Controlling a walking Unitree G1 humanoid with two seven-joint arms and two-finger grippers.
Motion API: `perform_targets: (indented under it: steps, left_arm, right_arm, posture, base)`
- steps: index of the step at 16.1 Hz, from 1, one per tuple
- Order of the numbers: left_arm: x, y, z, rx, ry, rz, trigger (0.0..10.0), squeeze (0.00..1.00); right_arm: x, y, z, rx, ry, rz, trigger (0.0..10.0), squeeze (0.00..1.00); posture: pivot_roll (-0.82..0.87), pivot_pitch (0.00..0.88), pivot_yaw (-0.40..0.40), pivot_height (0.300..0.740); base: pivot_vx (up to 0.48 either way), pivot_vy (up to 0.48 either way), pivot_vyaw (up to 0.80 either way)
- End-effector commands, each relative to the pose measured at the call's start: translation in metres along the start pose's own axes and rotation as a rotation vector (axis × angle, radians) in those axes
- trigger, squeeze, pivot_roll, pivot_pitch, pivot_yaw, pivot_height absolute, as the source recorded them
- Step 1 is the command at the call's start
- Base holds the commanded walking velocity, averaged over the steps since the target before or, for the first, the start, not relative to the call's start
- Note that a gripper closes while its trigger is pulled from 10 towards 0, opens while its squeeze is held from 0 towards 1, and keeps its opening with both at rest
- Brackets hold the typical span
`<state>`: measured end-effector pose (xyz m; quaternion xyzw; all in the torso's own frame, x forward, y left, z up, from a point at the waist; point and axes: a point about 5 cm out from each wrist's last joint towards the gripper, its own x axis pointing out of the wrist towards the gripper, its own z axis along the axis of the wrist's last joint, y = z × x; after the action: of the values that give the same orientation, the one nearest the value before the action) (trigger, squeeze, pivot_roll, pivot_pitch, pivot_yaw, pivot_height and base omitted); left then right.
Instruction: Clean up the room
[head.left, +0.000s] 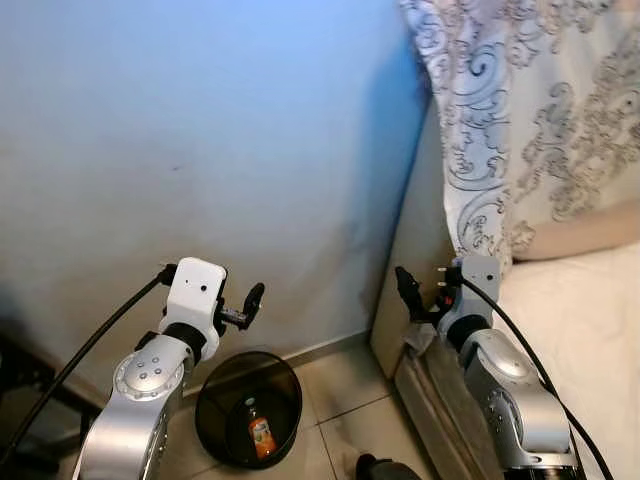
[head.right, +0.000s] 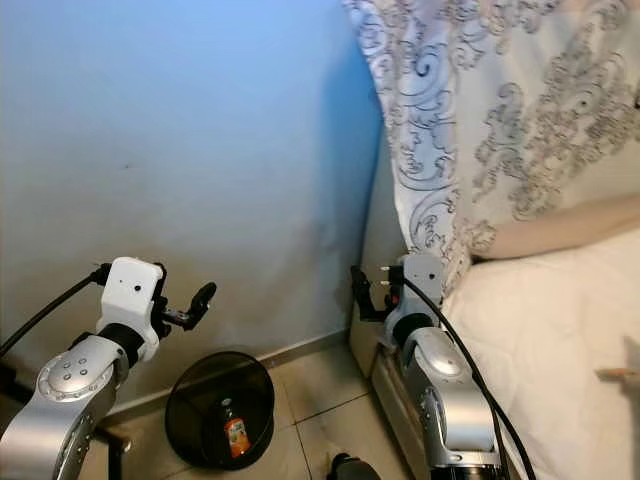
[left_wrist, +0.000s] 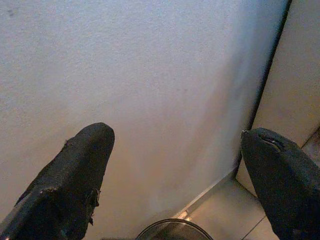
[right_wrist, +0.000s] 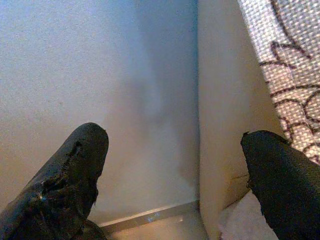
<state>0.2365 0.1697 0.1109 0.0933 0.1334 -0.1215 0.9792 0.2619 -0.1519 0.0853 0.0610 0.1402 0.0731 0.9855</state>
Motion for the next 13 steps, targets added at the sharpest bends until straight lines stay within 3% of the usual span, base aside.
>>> perform_targets:
  steps: [1, 5, 8, 13]
  left_arm:
    - [-0.001, 0.002, -0.008, -0.016, 0.04, 0.009, 10.0, 0.0]
    - [-0.001, 0.006, -0.007, -0.029, 0.048, 0.024, 10.0, 0.0]
    - [0.002, 0.013, -0.004, 0.015, 0.023, 0.055, 10.0, 0.0]
    - [0.001, 0.01, -0.005, -0.021, 0.01, 0.089, 10.0, 0.0]
  right_arm:
    - [-0.001, -0.002, 0.004, -0.017, -0.006, -0.013, 10.0, 1.0]
    - [0.0, -0.001, 0.002, -0.008, 0.001, -0.014, 10.0, 1.0]
    - [0.0, 0.003, 0.002, -0.02, 0.004, -0.002, 10.0, 1.0]
    - [-0.002, -0.002, 0.002, -0.005, 0.008, -0.014, 10.0, 1.0]
  posture:
    - [0.02, 0.0, 0.059, 0.74]
    - [0.06, 0.0, 0.044, 0.74]
    - [0.04, 0.0, 0.049, 0.74]
    - [0.05, 0.0, 0.045, 0.74]
  base:
    - [0.0, 0.0, -0.79]
    - [0.0, 0.0, -0.79]
    - [0.0, 0.0, -0.79]
    - [0.0, 0.0, -0.79]
